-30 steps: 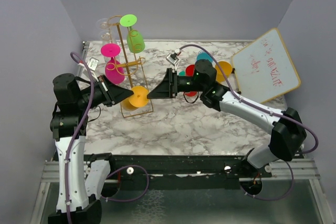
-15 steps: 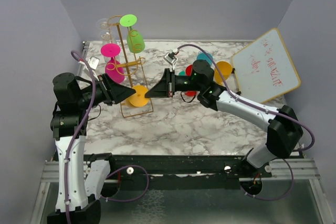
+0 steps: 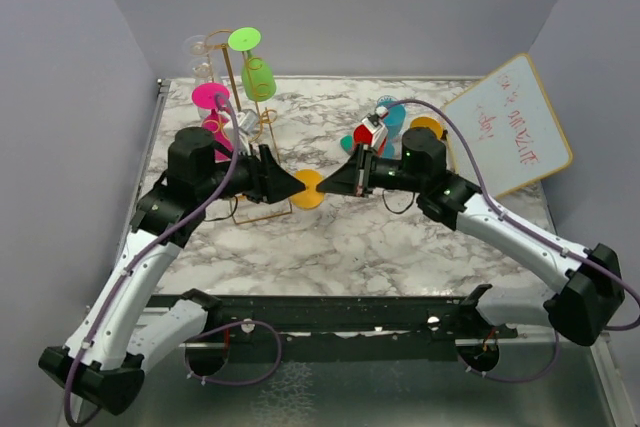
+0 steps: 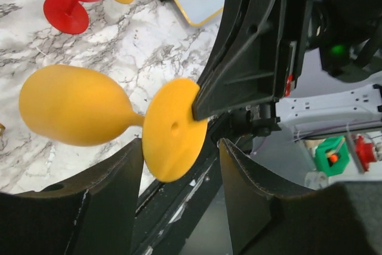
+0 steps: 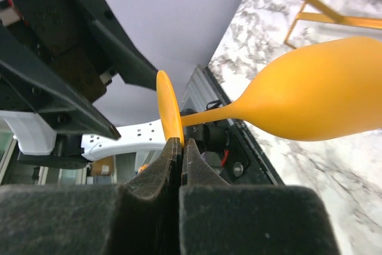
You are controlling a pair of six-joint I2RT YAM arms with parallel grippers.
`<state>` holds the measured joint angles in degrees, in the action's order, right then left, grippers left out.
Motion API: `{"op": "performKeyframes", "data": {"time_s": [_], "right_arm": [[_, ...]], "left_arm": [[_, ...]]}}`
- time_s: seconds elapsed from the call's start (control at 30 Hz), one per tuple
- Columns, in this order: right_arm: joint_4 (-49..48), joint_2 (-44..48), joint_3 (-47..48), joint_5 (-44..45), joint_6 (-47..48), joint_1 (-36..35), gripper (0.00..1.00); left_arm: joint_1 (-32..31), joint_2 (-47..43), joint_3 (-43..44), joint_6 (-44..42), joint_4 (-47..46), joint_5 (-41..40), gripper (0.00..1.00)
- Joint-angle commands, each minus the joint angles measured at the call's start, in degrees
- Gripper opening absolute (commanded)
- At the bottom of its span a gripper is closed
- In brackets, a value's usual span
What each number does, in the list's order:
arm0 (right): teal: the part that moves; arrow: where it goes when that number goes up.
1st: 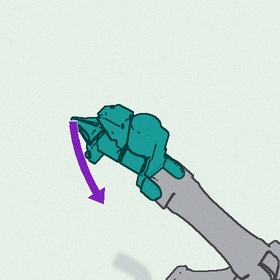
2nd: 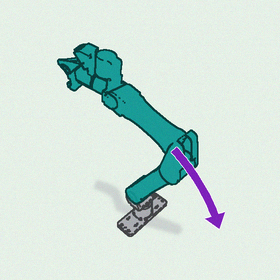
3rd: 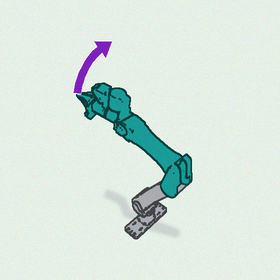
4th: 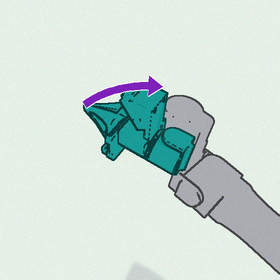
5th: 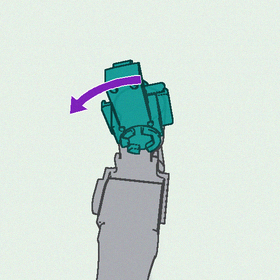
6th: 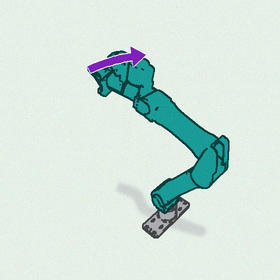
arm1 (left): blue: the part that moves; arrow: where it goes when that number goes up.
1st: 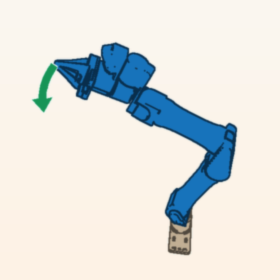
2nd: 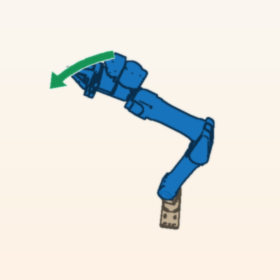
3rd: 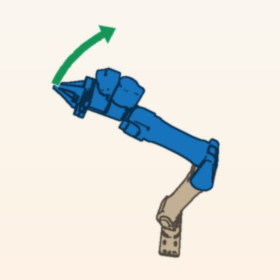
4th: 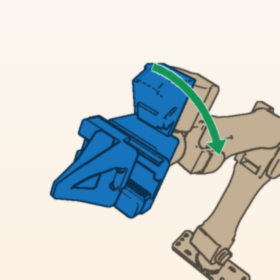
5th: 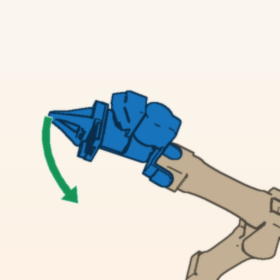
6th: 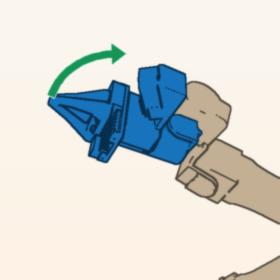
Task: Take the wine glass off the wine glass rack
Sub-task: Place the wine glass at the center of the board.
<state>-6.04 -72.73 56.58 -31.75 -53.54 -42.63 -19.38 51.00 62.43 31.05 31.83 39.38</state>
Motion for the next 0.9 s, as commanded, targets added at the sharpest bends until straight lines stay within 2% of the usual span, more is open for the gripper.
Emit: {"op": "performKeyframes", "data": {"time_s": [0.0,0.13,0.37,0.6,0.77,0.87], "right_arm": [[4.5,4.0,-2.0,1.0,3.5,5.6,0.01],[9.0,6.9,-1.4,-3.5,7.1,8.1,0.00],[11.8,8.4,0.5,-10.9,13.0,9.3,0.01],[11.7,7.8,1.8,-15.5,16.6,9.6,0.01],[11.5,6.4,2.6,-15.3,17.3,9.8,0.00],[12.1,5.6,3.0,-15.5,18.8,9.9,0.01]], "left_arm": [[-9.9,1.1,-0.6,0.3,-4.5,-13.2,0.55],[-12.8,1.9,-1.1,0.1,-8.0,-16.1,0.55],[-15.5,3.5,-5.0,2.0,-17.6,-12.0,0.50],[-15.7,3.5,-7.0,2.6,-21.0,-8.2,0.36],[-15.7,3.1,-7.3,1.5,-20.8,-6.1,0.25],[-15.7,2.5,-7.8,1.6,-20.0,-7.3,0.12]]}}
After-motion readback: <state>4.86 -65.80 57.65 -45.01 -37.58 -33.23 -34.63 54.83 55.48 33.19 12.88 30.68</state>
